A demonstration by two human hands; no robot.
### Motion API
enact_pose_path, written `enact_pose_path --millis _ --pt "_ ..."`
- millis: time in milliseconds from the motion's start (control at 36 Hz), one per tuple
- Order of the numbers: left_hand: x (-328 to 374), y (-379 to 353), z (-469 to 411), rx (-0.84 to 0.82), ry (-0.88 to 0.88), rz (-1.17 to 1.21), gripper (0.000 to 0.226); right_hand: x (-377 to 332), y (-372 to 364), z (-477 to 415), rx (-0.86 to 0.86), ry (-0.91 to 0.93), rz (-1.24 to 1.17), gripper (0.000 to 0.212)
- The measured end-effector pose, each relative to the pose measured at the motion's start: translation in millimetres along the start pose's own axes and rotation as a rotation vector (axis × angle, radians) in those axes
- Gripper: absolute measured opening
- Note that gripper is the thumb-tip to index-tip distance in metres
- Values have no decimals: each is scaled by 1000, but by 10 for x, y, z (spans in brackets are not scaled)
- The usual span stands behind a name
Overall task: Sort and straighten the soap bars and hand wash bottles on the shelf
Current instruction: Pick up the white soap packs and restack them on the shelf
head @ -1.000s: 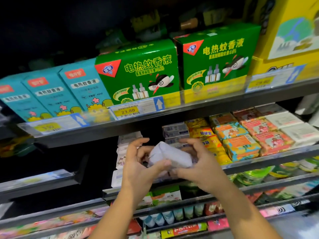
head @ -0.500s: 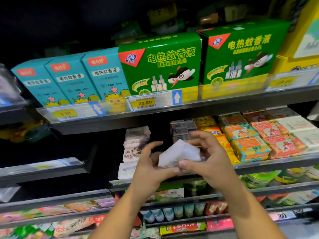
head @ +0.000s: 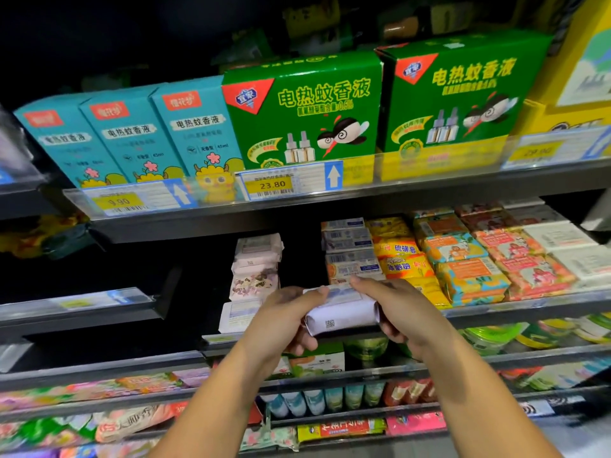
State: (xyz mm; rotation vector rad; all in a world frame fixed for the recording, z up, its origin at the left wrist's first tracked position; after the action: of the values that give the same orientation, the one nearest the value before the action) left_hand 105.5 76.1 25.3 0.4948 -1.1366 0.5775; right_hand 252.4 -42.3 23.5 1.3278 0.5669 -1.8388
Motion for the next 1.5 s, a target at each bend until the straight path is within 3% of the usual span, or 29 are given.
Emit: enact_pose_path --millis 83,250,389,500,639,750,917,1028,1111,1194,1278,1361,1444,1500 --pt "9 14 -8 -1 6 30 40 -15 -22 0 -4 15 21 58" --pt "210 20 19 -44 -123 -2 24 -261 -83 32 -39 192 -10 21" --pt "301 39 20 -43 -194 145 34 -388 -183 39 -111 285 -4 32" --pt "386 116 0 15 -333 139 28 -436 -300 35 -183 354 11 15" --pt "565 212 48 60 -531 -88 33 -505 -337 19 -39 484 50 7" --pt "687 286 67 99 -646 -429 55 -450 -413 -45 -93 465 -154 35" --pt "674 219 18 136 -733 -1127 88 -371 -501 -157 -159 430 -50 48" --pt "574 266 -52 100 -636 -1158 90 -361 -538 -216 -145 446 61 49" --pt "532 418 -110 110 -579 -1111 86 -380 -556 -280 -161 418 94 37" --pt "481 664 -154 164 -541 -1112 82 -431 -391 -395 -1 455 488 34" --pt "375 927 -252 191 -485 -1118 89 -410 -282 -544 119 525 928 61" --pt "276 1111 -405 174 -395 -1189 98 -229 -286 -707 90 476 1109 80" --pt "176 1186 -536 128 -328 -1237 105 -79 -308 -778 49 370 1228 74" --pt "109 1185 -582 94 -287 -1245 98 -88 -312 -791 49 360 1241 72"
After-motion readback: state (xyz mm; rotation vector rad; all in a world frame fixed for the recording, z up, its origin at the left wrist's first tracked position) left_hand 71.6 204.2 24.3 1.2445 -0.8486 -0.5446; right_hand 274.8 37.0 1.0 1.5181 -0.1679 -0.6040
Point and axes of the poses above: each hand's wrist, its own z-axis away from the middle knuckle, its own y-axis out of the back of the hand, x = y × z, the point moved 9 cm from there along -z, towards the middle knuckle, and after that the axes turned 2 degrees about -x, right-handed, at the moved point
